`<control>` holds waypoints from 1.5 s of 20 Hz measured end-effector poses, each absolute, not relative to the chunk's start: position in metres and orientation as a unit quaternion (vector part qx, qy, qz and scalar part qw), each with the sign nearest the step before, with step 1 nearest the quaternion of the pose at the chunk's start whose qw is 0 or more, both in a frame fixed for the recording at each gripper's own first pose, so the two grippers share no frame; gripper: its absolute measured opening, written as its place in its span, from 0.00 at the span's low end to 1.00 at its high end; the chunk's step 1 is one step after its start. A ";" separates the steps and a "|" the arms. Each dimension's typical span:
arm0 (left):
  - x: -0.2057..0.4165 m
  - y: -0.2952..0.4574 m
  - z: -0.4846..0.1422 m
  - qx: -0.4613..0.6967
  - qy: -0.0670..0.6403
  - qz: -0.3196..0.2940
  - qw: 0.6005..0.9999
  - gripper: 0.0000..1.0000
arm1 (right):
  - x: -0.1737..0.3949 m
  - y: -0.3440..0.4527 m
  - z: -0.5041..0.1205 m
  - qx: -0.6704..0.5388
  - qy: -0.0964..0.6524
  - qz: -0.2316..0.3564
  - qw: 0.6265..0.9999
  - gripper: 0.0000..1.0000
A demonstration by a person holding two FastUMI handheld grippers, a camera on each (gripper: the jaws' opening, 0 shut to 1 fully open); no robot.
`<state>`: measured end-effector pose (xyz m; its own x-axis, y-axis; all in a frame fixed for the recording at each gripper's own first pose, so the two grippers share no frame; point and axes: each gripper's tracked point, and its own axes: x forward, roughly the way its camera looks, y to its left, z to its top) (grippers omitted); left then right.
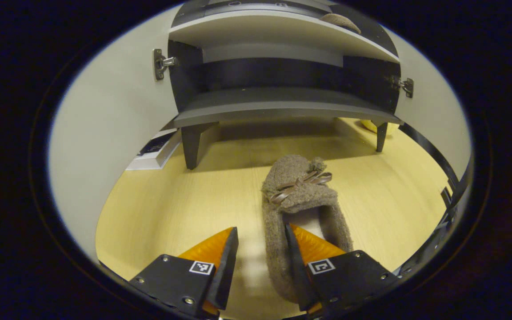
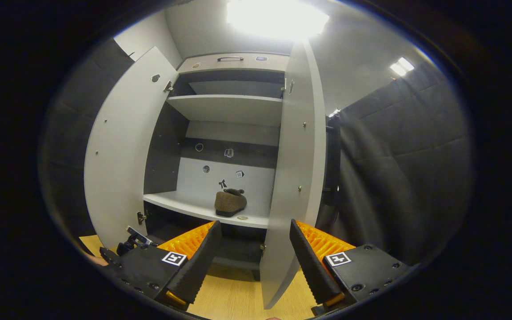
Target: Grab one shoe with the right hand and put it into the shoe cabinet, grab the other shoe with the left hand and put it into the shoe cabinet; then close the right door with the right hand and the left door with the left hand.
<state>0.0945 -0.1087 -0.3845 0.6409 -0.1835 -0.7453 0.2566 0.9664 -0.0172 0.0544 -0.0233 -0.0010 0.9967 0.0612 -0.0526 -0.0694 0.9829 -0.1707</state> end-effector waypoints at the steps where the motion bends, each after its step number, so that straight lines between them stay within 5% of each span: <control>1: 0.091 -0.116 -0.386 0.034 0.413 -0.141 0.899 0.71 | 0.053 -0.025 -0.003 -0.086 0.028 0.031 0.995 0.98; 2: 0.091 -0.126 -0.388 0.015 0.417 -0.153 0.896 0.62 | 0.053 -0.025 -0.005 -0.084 0.032 0.030 0.995 0.98; 5: 0.094 -0.123 -0.389 -0.003 0.421 -0.132 0.897 0.11 | 0.051 -0.030 -0.006 -0.080 0.040 0.024 0.996 0.98; 7: 0.099 -0.124 -0.388 -0.003 0.420 -0.124 0.899 0.03 | 0.049 -0.031 -0.008 -0.080 0.044 0.021 0.996 0.97; 15: 0.110 -0.122 -0.348 0.014 0.373 -0.147 0.916 0.01 | 0.042 -0.020 -0.007 -0.098 0.045 0.035 0.994 0.98; 21: 0.106 -0.110 -0.281 -0.001 0.290 -0.141 0.946 0.01 | 0.040 -0.016 -0.002 -0.095 0.039 0.041 0.994 0.98; 30: 0.092 -0.106 -0.274 -0.034 0.145 -0.141 0.979 0.01 | 0.034 -0.009 0.012 -0.098 0.021 0.054 0.994 0.98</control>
<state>0.0923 -0.1063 -0.2738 0.9186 -0.2853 -0.2734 0.2654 0.9581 -0.1081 0.0343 -0.0093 0.0121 0.9933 0.1030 -0.0519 -0.1111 0.9750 -0.1925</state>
